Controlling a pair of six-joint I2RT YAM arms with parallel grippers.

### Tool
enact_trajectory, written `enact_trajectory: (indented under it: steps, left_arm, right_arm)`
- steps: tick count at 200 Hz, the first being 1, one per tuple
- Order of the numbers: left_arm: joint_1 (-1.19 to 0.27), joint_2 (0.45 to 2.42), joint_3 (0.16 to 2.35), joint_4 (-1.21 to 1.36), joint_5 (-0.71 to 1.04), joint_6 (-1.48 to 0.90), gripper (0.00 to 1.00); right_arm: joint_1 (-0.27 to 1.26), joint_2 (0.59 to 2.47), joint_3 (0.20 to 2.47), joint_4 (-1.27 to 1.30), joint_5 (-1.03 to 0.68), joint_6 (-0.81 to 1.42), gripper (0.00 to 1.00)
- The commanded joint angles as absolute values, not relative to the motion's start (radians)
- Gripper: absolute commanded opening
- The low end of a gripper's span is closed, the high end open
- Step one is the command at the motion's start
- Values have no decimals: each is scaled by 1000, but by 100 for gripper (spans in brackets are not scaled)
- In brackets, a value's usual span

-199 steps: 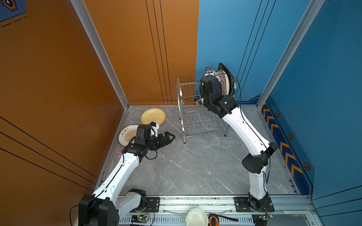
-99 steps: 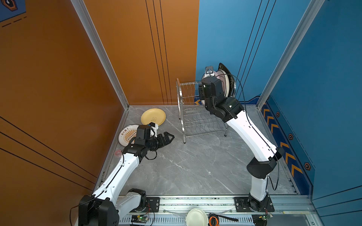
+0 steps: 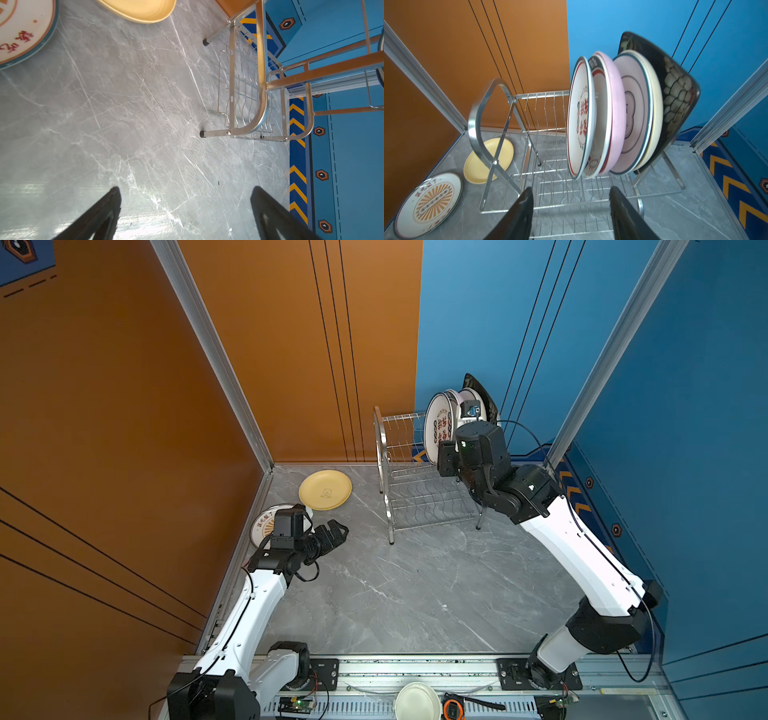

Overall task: Load the plates into the dish rack
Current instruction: 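Open and withdraw the right gripper while the left gripper moves toward the sunburst plate, then position the left gripper above the sunburst plate's rim nearest the robot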

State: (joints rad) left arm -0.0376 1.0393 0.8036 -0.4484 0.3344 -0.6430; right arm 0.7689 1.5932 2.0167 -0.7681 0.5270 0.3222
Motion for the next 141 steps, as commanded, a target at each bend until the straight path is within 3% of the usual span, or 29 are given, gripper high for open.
enact_trajectory:
  steps: [1,76,141]
  left_arm:
    - [-11,1029,783,-486,293,-632,98]
    - [139,1070,798,-527,155,-582,98]
    - [363,1265,938,-535,104,-430,99]
  right_arm:
    - [775,1521,1909,-789,411,437,60]
    - [756,1352,1611,-718,249,557,61]
    - [677,1303,1511,-712,70,617,62]
